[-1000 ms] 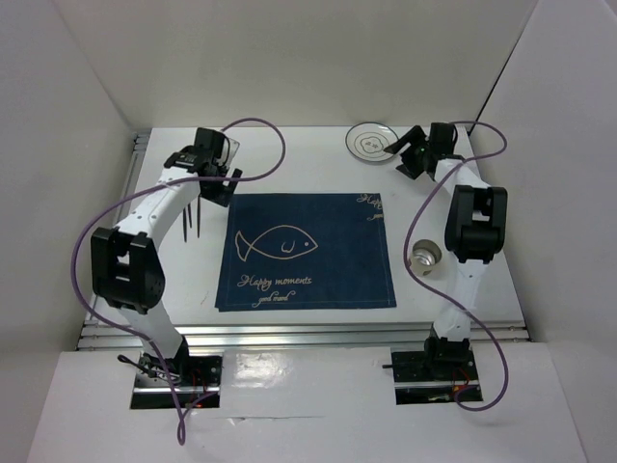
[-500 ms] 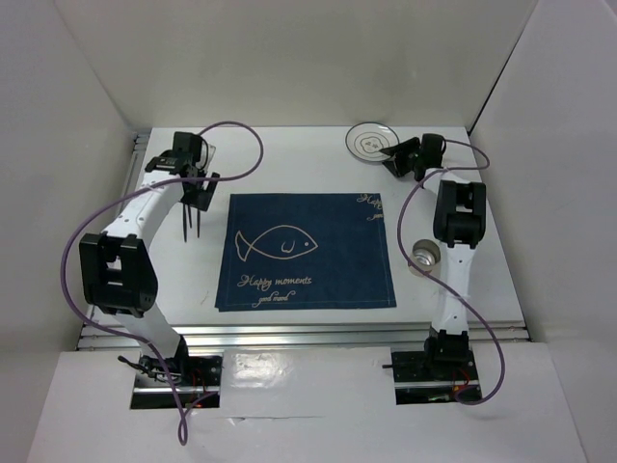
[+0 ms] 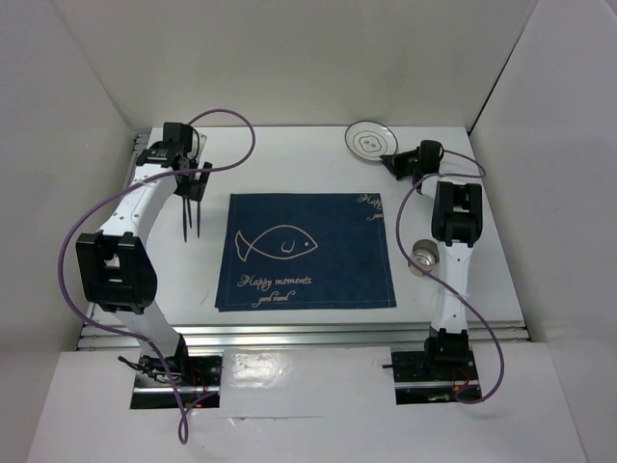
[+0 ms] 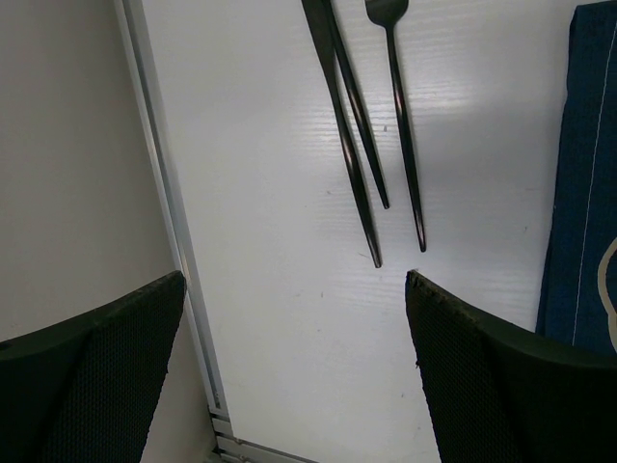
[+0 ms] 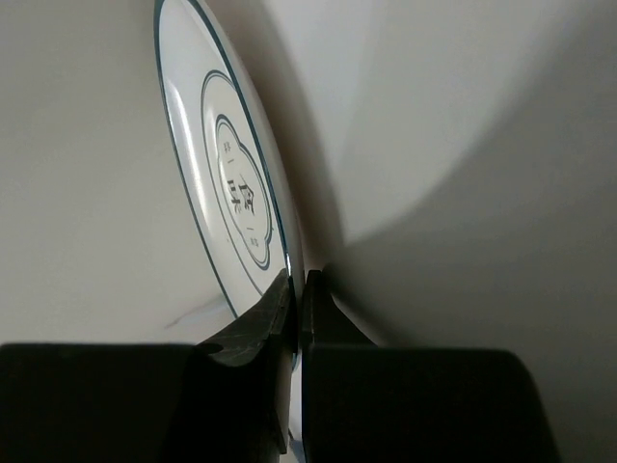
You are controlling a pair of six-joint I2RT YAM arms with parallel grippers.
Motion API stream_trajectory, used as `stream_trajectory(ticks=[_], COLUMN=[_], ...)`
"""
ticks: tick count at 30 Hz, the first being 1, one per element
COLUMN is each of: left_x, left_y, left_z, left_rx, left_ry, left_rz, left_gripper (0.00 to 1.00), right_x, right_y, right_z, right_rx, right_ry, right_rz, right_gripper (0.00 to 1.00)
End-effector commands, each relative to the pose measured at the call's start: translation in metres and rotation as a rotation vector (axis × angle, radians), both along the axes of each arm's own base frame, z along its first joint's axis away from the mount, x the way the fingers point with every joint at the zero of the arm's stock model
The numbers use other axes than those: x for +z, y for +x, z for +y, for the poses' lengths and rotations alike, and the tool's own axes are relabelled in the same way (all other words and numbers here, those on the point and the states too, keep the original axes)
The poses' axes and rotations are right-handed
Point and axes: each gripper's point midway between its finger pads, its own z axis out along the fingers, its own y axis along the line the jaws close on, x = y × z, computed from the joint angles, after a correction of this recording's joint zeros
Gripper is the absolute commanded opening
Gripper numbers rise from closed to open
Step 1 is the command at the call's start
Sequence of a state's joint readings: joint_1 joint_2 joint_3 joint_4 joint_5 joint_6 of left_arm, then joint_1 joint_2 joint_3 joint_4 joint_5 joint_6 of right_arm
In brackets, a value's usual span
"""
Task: Set the dinner table for one person
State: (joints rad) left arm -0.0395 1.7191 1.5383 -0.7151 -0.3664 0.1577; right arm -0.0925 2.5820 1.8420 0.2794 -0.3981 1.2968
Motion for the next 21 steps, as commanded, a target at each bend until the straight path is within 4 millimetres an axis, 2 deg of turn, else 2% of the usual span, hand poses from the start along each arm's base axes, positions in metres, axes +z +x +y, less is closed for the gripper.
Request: stream_trajectory(ticks=[1, 2, 4, 5, 6, 7, 8, 9, 10, 11, 12, 13, 15, 16, 17, 18, 19, 20, 21], left_x=[0.011, 0.011, 0.010, 0.014, 0.019, 0.018, 0.018, 0.021, 0.024, 0.022, 0.022, 0.028, 0.023, 0.023, 0.024, 0.026, 0.026, 0.027, 0.031], left_y=[0.005, 0.003, 0.001, 0.000, -0.001, -0.003, -0.006, -0.006, -0.010, -0.014, -0.016, -0.021, -0.029, -0.032, -0.035, -0.038, -0.038, -0.041, -0.044], left_z=[-0.001, -0.004, -0.008, -0.006, -0.009, -0.011, -0.011, -0.013, -0.015, -0.017, -0.017, -0.015, -0.015, -0.017, -0.017, -0.016, -0.016, -0.014, -0.014], left_rx=[-0.012, -0.014, -0.029, -0.027, -0.038, -0.036, -0.036, -0.045, -0.051, -0.050, -0.050, -0.049, -0.048, -0.054, -0.054, -0.062, -0.063, -0.059, -0.067], left_ry=[-0.017, -0.035, -0.056, -0.064, -0.079, -0.092, -0.092, -0.103, -0.111, -0.127, -0.127, -0.136, -0.136, -0.144, -0.144, -0.137, -0.137, -0.144, -0.138], left_rz=[-0.025, -0.029, -0.030, -0.039, -0.053, -0.053, -0.053, -0.061, -0.070, -0.066, -0.068, -0.083, -0.071, -0.071, -0.074, -0.077, -0.078, -0.084, -0.085], left_gripper=[1.00, 1.00, 1.00, 1.00, 1.00, 1.00, 1.00, 1.00, 1.00, 1.00, 1.00, 1.00, 1.00, 1.00, 1.00, 1.00, 1.00, 1.00, 1.00], right_x=[0.039, 0.074, 0.100, 0.119, 0.154, 0.163, 0.176, 0.210, 0.206, 0.211, 0.237, 0.218, 0.216, 0.225, 0.211, 0.206, 0.207, 0.191, 0.183], right_y=[-0.017, -0.018, -0.029, -0.031, -0.040, -0.052, -0.061, -0.077, -0.093, -0.106, -0.125, -0.146, -0.173, -0.195, -0.213, -0.226, -0.250, -0.265, -0.277], right_z=[0.011, 0.012, 0.017, 0.019, 0.028, 0.039, 0.041, 0.058, 0.062, 0.072, 0.080, 0.093, 0.107, 0.122, 0.132, 0.141, 0.160, 0.168, 0.176], right_rx=[0.078, 0.091, 0.145, 0.165, 0.197, 0.252, 0.277, 0.318, 0.356, 0.398, 0.422, 0.476, 0.540, 0.583, 0.627, 0.672, 0.736, 0.775, 0.808], right_ry=[-0.035, -0.054, -0.108, -0.133, -0.156, -0.192, -0.210, -0.231, -0.234, -0.266, -0.285, -0.270, -0.299, -0.307, -0.307, -0.338, -0.342, -0.340, -0.340], right_rz=[-0.083, -0.149, -0.215, -0.259, -0.318, -0.353, -0.373, -0.429, -0.414, -0.431, -0.474, -0.420, -0.421, -0.421, -0.389, -0.393, -0.386, -0.351, -0.336], right_gripper=[0.00, 0.00, 0.00, 0.00, 0.00, 0.00, 0.00, 0.00, 0.00, 0.00, 0.00, 0.00, 0.00, 0.00, 0.00, 0.00, 0.00, 0.00, 0.00])
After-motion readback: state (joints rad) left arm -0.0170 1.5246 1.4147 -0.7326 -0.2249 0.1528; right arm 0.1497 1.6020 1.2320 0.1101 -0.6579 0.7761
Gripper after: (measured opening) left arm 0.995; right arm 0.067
